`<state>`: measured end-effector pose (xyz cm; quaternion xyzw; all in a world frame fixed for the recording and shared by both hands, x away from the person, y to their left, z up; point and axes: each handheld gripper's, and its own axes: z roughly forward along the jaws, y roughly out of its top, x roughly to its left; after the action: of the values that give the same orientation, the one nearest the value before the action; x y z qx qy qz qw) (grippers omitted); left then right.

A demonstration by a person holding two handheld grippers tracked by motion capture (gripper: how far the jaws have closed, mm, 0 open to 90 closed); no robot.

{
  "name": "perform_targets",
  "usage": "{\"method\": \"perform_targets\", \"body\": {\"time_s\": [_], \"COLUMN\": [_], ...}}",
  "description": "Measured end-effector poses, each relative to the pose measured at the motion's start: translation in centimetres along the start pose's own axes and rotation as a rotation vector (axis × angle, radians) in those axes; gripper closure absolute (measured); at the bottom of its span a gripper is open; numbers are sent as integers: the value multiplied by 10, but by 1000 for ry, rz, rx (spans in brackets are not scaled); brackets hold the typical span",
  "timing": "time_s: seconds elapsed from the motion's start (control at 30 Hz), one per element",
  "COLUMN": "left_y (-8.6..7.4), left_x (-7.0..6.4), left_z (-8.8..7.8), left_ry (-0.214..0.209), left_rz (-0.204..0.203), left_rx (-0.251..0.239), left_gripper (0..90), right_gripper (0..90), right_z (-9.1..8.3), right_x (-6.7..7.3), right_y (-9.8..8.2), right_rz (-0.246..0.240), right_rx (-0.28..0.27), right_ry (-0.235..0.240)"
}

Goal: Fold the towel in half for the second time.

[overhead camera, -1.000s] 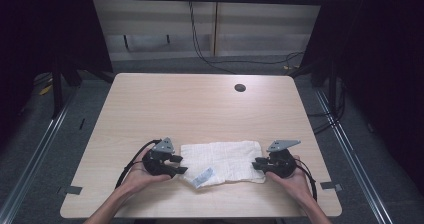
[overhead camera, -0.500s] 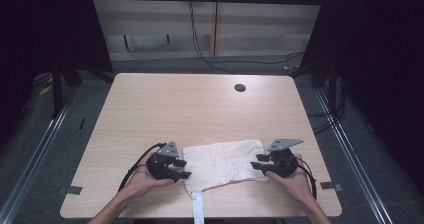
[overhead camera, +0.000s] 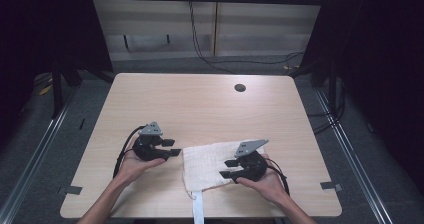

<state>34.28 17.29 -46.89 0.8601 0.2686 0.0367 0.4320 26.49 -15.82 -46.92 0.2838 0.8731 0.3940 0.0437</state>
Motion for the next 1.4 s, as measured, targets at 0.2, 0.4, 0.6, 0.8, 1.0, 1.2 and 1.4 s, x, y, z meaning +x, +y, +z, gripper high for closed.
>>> {"method": "perform_targets", "body": {"time_s": [0.2,0.4,0.6,0.8,1.0,1.2,1.4], "left_y": [8,14,12,7,5,5,4], "left_x": [-3,3,4,8,11,11,13], "left_z": [2,15,17,17,17,13,13], "left_ry": [22,9,27,50,49,56,54], "left_rz": [0,-17,-16,-34,-34,-30,-40], "left_rx": [4,-10,46,61,56,49,43], "left_gripper": [491,482,431,413,377,380,372], "right_gripper": [540,531,533,539,556,557,553], "right_z": [21,36,53,71,84,88,87], "right_x": [12,24,35,45,45,47,45], "right_y": [13,32,44,49,58,48,44], "right_rz": [-39,-78,-143,-189,-192,-199,-211], "right_rx": [21,29,67,85,111,113,74], "right_ry": [54,80,122,129,151,140,152]}}
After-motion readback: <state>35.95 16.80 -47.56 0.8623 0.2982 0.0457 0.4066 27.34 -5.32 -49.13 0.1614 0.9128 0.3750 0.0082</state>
